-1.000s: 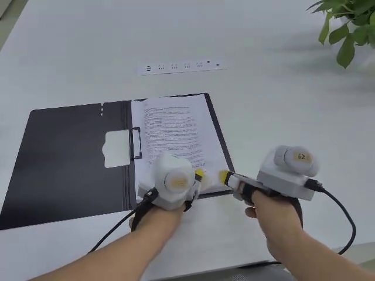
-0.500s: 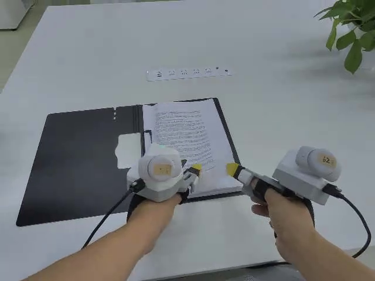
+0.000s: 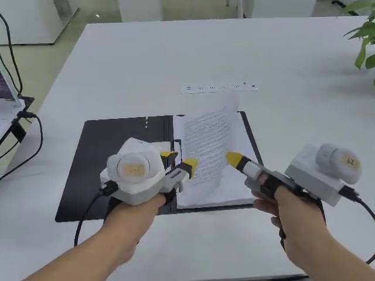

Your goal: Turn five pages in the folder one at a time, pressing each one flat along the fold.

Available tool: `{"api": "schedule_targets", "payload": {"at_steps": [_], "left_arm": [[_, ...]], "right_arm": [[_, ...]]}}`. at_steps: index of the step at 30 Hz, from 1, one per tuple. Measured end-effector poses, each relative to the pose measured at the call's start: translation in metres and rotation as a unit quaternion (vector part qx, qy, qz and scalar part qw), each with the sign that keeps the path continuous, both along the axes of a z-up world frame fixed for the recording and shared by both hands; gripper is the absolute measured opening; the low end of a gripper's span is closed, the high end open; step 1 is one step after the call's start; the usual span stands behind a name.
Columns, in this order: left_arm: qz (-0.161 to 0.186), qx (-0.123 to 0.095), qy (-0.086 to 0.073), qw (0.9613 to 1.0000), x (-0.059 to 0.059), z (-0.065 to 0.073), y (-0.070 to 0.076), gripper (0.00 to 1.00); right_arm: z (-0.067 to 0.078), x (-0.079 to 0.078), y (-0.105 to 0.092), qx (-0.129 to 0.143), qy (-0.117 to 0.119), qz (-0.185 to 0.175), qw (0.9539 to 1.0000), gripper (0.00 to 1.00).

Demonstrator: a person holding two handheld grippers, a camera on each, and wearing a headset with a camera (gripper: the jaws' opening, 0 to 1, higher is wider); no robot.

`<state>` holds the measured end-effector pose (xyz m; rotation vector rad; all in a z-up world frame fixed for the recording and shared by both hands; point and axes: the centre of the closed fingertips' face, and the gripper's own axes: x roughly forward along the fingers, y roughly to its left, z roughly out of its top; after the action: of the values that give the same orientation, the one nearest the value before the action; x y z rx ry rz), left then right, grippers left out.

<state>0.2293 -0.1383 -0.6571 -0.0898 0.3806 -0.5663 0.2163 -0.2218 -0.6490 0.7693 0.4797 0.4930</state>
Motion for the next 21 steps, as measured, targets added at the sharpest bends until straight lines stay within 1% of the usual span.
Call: {"api": "schedule_targets", "payload": {"at_steps": [1,2,3,4,5,6,7,8,9,12,14,15,18,19,21], "left_arm": [[0.002,0.002,-0.003,1.0000,-0.001,0.003,0.007,0.25],[0.006,0.007,-0.006,0.9999,-0.003,0.005,0.017,0.25],[0.008,0.008,-0.007,0.9999,-0.003,0.006,0.021,0.25],[0.012,0.012,-0.011,0.9998,-0.004,0.008,0.032,0.26],[0.013,0.014,-0.012,0.9997,-0.005,0.008,0.036,0.26],[0.018,0.022,-0.013,0.9995,-0.009,0.010,0.050,0.25],[0.019,0.026,-0.014,0.9994,-0.010,0.010,0.056,0.25],[0.025,0.031,-0.017,0.9991,-0.012,0.011,0.067,0.25],[0.028,0.032,-0.017,0.9989,-0.014,0.011,0.074,0.25],[0.042,0.035,-0.016,0.9984,-0.018,0.010,0.095,0.25],[0.048,0.036,-0.017,0.9980,-0.022,0.009,0.107,0.25],[0.054,0.039,-0.015,0.9976,-0.025,0.007,0.115,0.25],[0.066,0.039,-0.014,0.9970,-0.031,0.006,0.130,0.25],[0.071,0.040,-0.012,0.9966,-0.034,0.006,0.136,0.25],[0.077,0.040,-0.011,0.9962,-0.037,0.005,0.143,0.26]], "right_arm": [[0.001,0.000,0.003,0.001,-0.001,0.003,1.0000,0.00],[0.002,0.001,0.013,0.003,-0.002,0.012,0.9999,0.00],[0.003,0.001,0.020,0.003,-0.003,0.019,0.9998,0.00],[0.003,0.001,0.031,0.000,-0.005,0.028,0.9996,0.00],[0.004,0.001,0.037,0.002,-0.006,0.033,0.9994,0.00],[0.004,0.000,0.048,0.002,-0.005,0.045,0.9990,0.00],[0.004,0.000,0.056,-0.001,-0.006,0.054,0.9985,0.00],[0.004,-0.001,0.067,-0.004,-0.008,0.063,0.9980,0.00],[0.004,-0.001,0.075,-0.004,-0.008,0.072,0.9974,0.00],[-0.001,-0.003,0.103,-0.013,-0.004,0.100,0.9949,0.00],[-0.005,-0.004,0.115,-0.017,-0.001,0.110,0.9938,0.00],[-0.008,-0.005,0.124,-0.017,0.003,0.117,0.9930,0.00],[-0.015,-0.008,0.139,-0.027,0.009,0.134,0.9905,0.00],[-0.018,-0.009,0.147,-0.031,0.009,0.141,0.9895,0.00],[-0.024,-0.011,0.158,-0.036,0.017,0.149,0.9880,0.00]]}}
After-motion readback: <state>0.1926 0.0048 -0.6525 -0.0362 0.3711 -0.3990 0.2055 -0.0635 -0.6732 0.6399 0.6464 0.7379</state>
